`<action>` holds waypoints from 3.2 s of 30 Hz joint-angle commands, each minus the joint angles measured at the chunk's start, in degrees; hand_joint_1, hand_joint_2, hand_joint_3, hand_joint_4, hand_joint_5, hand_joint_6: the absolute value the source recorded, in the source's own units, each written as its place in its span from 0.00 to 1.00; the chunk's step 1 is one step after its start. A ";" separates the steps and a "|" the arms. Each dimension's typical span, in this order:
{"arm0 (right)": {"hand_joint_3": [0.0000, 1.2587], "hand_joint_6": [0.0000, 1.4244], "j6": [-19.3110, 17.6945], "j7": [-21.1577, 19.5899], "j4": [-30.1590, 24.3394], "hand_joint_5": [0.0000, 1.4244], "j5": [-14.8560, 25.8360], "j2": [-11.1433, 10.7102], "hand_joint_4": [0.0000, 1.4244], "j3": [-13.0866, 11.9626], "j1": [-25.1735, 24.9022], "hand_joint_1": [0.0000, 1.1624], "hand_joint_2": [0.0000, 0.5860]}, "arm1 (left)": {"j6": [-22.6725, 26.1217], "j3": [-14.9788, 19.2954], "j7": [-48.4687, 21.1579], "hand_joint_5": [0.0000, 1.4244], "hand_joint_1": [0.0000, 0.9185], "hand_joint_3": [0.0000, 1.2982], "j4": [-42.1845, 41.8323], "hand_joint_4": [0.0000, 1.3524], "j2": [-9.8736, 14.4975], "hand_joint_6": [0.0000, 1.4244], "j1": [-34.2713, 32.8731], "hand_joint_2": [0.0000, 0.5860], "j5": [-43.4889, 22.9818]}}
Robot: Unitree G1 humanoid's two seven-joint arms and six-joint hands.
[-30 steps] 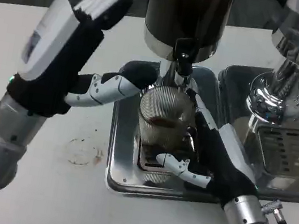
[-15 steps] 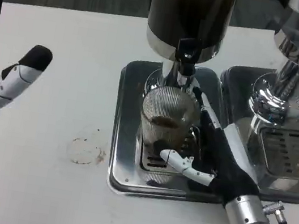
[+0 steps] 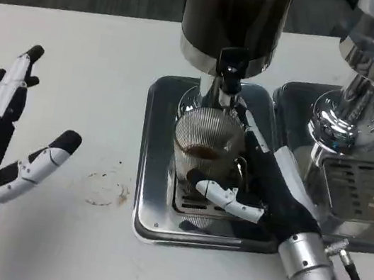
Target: Grasp the cup under the faucet to collect the drink, then remove the cup.
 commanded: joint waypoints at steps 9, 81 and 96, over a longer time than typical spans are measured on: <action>0.00 0.10 -0.21 0.66 3.72 0.00 0.96 1.66 0.00 -0.42 -1.61 0.58 0.30 | 1.21 -2.93 1.30 0.12 0.00 0.03 0.15 0.00 0.20 0.01 3.02 0.32 -0.93; 0.49 0.51 -1.39 -13.97 3.80 0.44 -2.98 2.60 0.45 -1.18 -1.28 0.87 0.19 | 1.58 -4.61 -0.31 0.14 0.00 0.07 -1.61 0.00 0.43 0.02 4.73 0.34 -4.58; 0.51 0.56 1.58 -10.80 -7.04 0.48 -2.84 0.14 0.49 -2.33 4.43 0.86 0.18 | 0.70 -7.19 0.39 0.14 0.00 0.07 1.54 0.00 -1.12 0.02 2.16 0.35 -4.46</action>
